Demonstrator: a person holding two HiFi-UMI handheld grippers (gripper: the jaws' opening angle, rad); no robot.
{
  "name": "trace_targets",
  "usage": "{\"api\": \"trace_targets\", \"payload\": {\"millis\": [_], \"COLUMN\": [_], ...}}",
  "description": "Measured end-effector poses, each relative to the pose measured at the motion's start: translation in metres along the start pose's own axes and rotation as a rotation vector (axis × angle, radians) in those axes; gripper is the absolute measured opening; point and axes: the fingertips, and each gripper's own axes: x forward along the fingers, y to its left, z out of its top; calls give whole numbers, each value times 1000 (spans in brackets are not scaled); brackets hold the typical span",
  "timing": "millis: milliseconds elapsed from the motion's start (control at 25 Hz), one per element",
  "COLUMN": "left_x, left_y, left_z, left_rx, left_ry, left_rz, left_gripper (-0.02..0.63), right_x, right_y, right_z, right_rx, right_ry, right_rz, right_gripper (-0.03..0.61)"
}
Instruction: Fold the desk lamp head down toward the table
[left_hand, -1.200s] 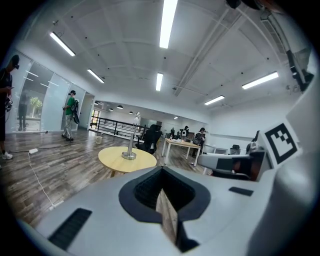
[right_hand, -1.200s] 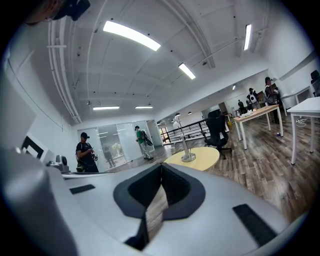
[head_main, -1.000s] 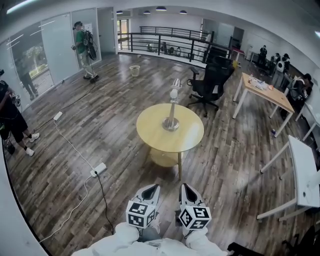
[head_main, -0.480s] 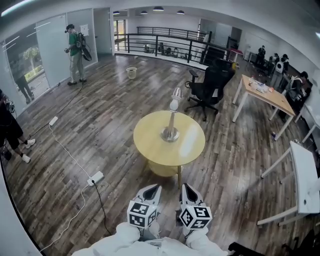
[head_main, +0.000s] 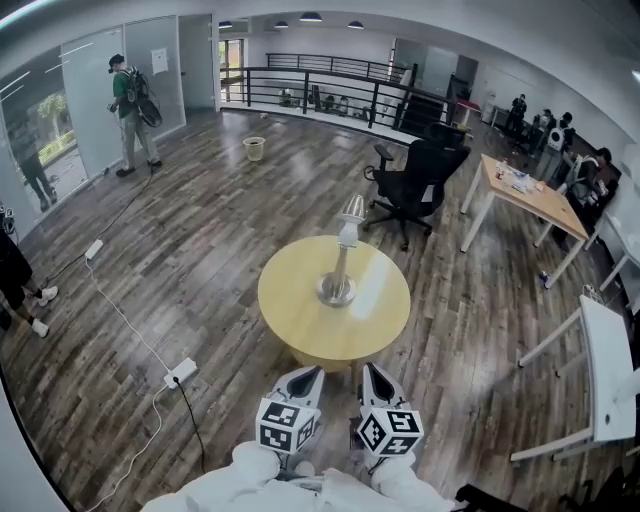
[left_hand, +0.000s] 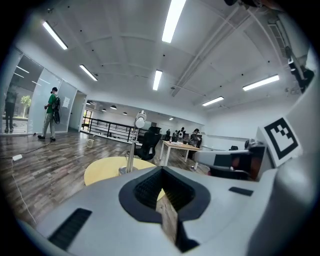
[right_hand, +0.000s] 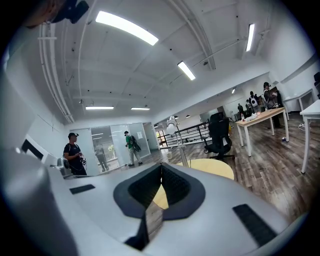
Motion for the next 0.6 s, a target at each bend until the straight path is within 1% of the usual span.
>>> {"api": "trace_targets", "payload": {"millis": [120,280,600], "left_x": [14,32,74], "left_y": [9,17,40], "left_z": [0,-1,7], "left_rx": [-16,-15,-23], "left_ry": [14,34,53], "left_rz": [-12,-23,-10], "left_gripper": [-2,-3,-2], "right_x": [12,28,67], "right_y": [-9,-24,-53], "right_z": [-1,-4,0], "right_rx": [8,17,36], "right_ry": [9,26,42], "right_rz": [-24,-51,-64], "right_gripper": [14,14,14]}}
